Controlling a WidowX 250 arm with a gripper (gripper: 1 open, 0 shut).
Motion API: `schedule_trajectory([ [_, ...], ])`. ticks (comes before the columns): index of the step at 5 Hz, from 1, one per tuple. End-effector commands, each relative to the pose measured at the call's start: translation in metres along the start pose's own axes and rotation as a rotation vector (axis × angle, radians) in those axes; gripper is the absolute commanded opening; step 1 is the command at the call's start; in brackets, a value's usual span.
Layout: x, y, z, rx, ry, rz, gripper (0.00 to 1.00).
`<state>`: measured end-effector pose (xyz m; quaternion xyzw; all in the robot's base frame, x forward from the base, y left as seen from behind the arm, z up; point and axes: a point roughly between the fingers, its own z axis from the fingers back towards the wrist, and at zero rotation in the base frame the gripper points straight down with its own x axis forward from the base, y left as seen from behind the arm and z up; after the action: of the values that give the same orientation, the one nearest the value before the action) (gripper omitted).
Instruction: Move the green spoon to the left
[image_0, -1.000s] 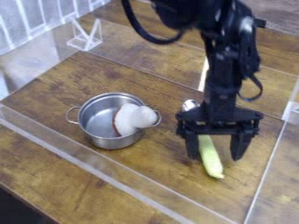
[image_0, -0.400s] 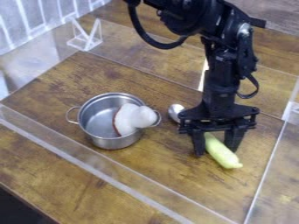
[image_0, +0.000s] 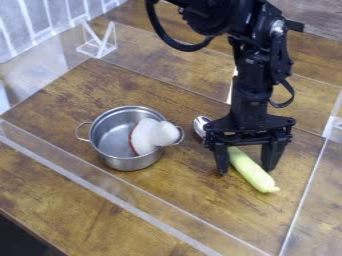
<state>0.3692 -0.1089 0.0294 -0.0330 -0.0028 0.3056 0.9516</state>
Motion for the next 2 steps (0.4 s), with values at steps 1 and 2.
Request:
schedule_trajectory([
  [1, 0.0232, 0.0004, 0.0176, -0.041, -0.039, 0.024, 1.0],
  [2, 0.0322, 0.0046, 0.0177, -0.044, -0.038, 0.038, 1.0],
])
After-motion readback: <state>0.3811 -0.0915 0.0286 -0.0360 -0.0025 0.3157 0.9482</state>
